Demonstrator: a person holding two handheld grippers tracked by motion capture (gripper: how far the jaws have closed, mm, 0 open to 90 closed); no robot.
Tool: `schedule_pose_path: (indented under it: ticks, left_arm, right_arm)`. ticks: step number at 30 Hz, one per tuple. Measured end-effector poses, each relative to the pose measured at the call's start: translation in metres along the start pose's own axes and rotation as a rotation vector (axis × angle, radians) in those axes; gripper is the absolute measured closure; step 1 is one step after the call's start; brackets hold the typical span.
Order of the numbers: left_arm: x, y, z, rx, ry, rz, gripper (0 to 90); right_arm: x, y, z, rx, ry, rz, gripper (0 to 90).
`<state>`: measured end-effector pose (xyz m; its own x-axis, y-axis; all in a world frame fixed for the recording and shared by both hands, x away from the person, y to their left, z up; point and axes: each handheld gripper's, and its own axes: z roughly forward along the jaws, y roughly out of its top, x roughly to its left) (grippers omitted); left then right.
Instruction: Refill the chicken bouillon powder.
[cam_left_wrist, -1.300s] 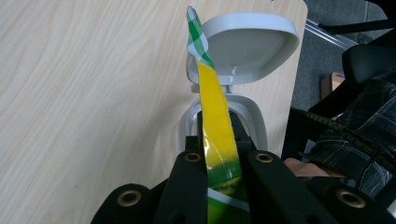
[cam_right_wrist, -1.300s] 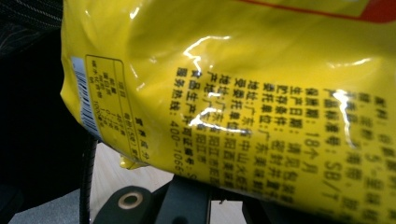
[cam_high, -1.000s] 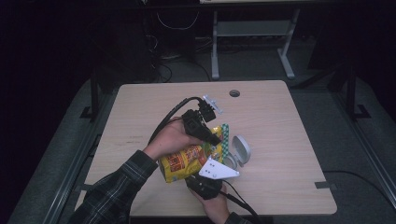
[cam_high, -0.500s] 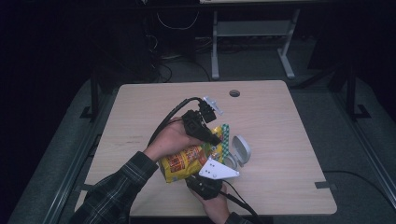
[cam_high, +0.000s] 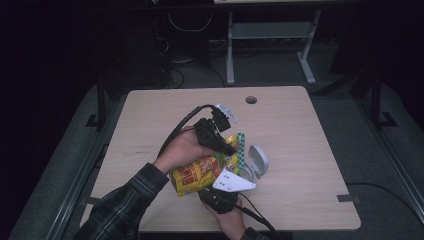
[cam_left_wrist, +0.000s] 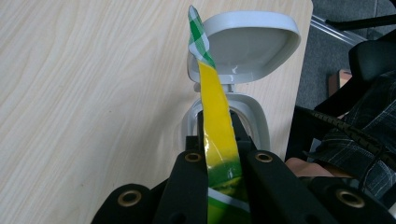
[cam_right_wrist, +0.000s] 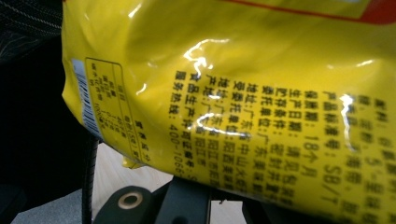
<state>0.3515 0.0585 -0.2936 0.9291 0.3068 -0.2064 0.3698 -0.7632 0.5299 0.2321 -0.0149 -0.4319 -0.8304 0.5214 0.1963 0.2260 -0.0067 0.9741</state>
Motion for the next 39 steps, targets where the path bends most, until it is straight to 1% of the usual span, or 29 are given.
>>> schedule_pose_path:
  ticks: [4,18,39]
  left_arm:
    - [0.0003,-0.0002,-0.0006,0.002,0.003,0.003,89.5]
    - [0.0032,-0.0023,-0.0025,-0.002,0.007,-0.009,89.5]
    - [0.0029,-0.0008,-0.0024,0.003,0.013,-0.006,89.5]
  right_arm:
    - [-0.0001,0.0001,0.0004,0.0,0.001,0.0,89.8]
    - [-0.0014,0.0007,0.0042,0.001,0.009,0.003,89.8]
    - [-0.0018,0.0013,0.004,-0.001,0.016,0.012,89.8]
